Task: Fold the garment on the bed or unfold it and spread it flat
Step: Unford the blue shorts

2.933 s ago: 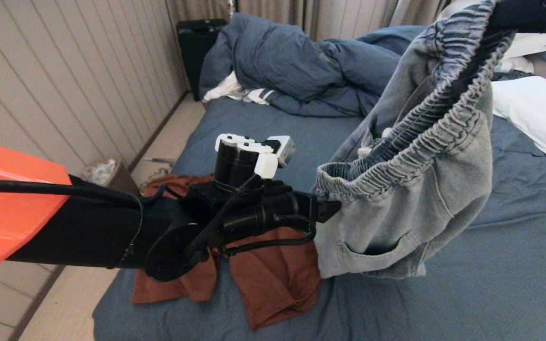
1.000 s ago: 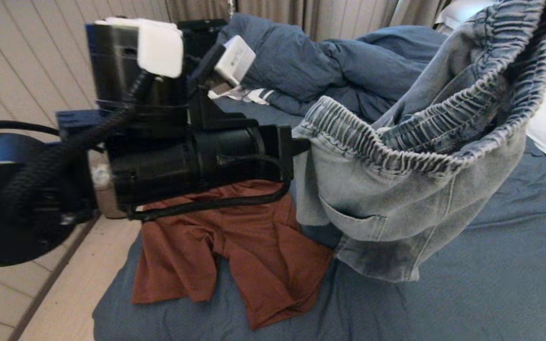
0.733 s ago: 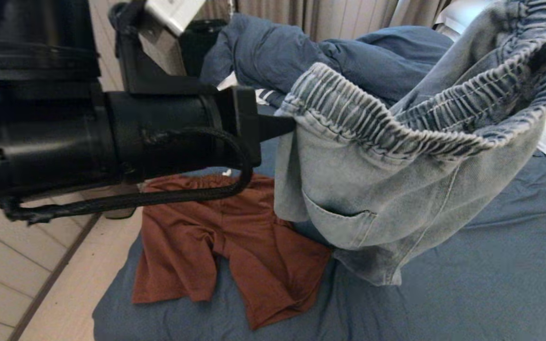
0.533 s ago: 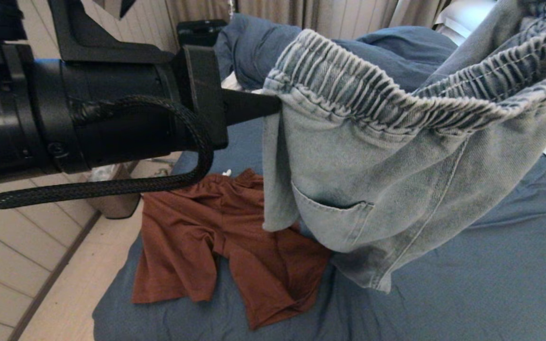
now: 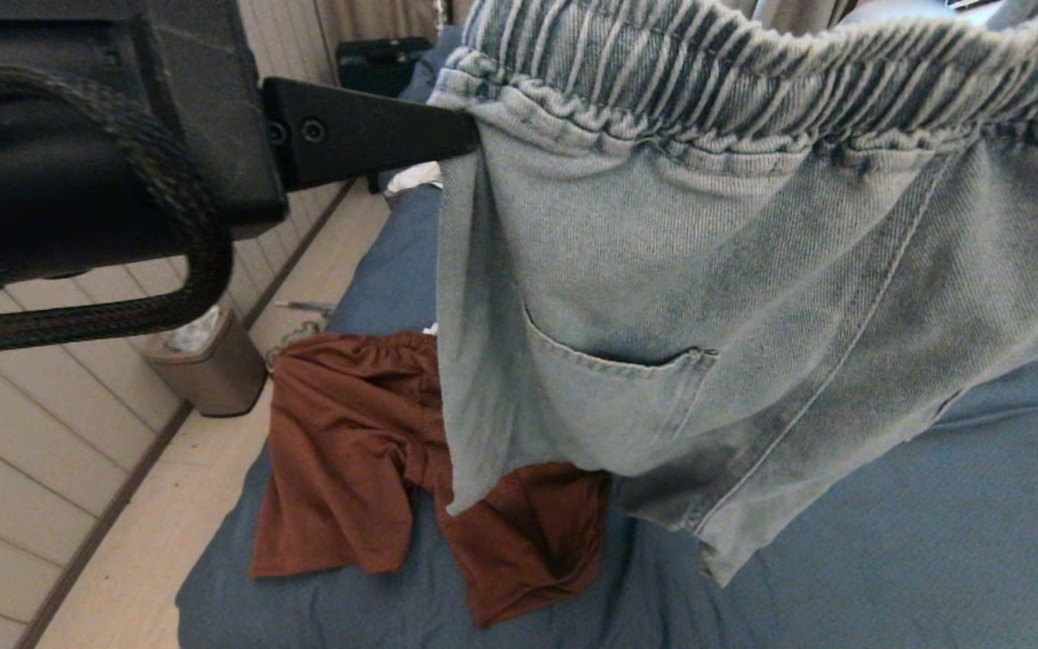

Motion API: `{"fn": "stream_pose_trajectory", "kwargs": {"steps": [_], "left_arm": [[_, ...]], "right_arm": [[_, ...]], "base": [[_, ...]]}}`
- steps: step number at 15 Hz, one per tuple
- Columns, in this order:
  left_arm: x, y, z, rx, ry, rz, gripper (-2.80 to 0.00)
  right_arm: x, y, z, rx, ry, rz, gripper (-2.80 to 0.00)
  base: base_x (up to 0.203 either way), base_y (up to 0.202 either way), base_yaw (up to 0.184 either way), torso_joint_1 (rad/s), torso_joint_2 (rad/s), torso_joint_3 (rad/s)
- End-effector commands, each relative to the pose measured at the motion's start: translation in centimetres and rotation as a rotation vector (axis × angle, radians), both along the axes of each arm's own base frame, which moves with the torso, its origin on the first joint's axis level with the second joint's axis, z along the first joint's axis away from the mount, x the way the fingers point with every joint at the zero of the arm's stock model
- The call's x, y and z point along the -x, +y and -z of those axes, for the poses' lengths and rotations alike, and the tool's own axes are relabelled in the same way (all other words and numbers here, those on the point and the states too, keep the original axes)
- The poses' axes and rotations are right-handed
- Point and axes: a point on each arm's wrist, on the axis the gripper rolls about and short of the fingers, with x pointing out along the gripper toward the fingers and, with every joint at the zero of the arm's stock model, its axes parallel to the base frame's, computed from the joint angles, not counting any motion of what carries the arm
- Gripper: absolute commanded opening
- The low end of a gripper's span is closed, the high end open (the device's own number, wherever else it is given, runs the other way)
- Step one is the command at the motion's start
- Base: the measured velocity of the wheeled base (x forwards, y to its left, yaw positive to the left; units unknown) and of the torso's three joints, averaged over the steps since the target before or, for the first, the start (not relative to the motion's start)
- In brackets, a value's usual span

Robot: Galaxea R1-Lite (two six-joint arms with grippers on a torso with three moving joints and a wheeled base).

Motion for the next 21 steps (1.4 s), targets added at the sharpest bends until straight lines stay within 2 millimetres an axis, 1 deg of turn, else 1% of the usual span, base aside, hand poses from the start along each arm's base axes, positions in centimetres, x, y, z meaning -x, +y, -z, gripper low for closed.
{"fn": "stream_pose_trajectory", "kwargs": {"steps": [1, 7, 9, 12, 15, 20, 21], "left_arm": [[1.5, 1.9, -1.1, 0.037, -0.03, 0.002, -2.8], [3.5, 4.3, -2.4, 0.056, -0.047, 0.0, -2.8], [3.9, 4.9, -2.9, 0.054, -0.046, -0.002, -2.8], [3.9, 4.9, -3.1, 0.052, -0.044, -0.007, -2.8], [3.5, 4.6, -3.1, 0.044, -0.036, -0.04, -2.8], [3.6, 4.6, -2.5, 0.02, -0.016, -0.038, -2.8], [3.4, 4.4, -2.3, 0.014, -0.012, -0.037, -2.8]], "right_arm": [[0.9, -0.8, -0.1, -0.018, -0.016, -0.015, -2.8], [2.4, -2.3, -0.3, -0.045, -0.044, -0.016, -2.8], [2.5, -2.4, 0.0, -0.022, -0.022, 0.006, -2.8], [2.2, -2.3, 0.8, 0.029, 0.039, 0.057, -2.8], [1.4, -2.4, 1.6, 0.081, 0.102, 0.211, -2.8], [1.7, -2.7, 2.7, 0.151, 0.182, 0.23, -2.8], [1.5, -2.6, 2.7, 0.154, 0.187, 0.231, -2.8]], "base": [[0.0, 0.0, 0.0, 0.0, 0.0, 0.0], [0.0, 0.0, 0.0, 0.0, 0.0, 0.0], [0.0, 0.0, 0.0, 0.0, 0.0, 0.0], [0.0, 0.0, 0.0, 0.0, 0.0, 0.0], [0.0, 0.0, 0.0, 0.0, 0.0, 0.0], [0.0, 0.0, 0.0, 0.0, 0.0, 0.0], [0.0, 0.0, 0.0, 0.0, 0.0, 0.0]]}}
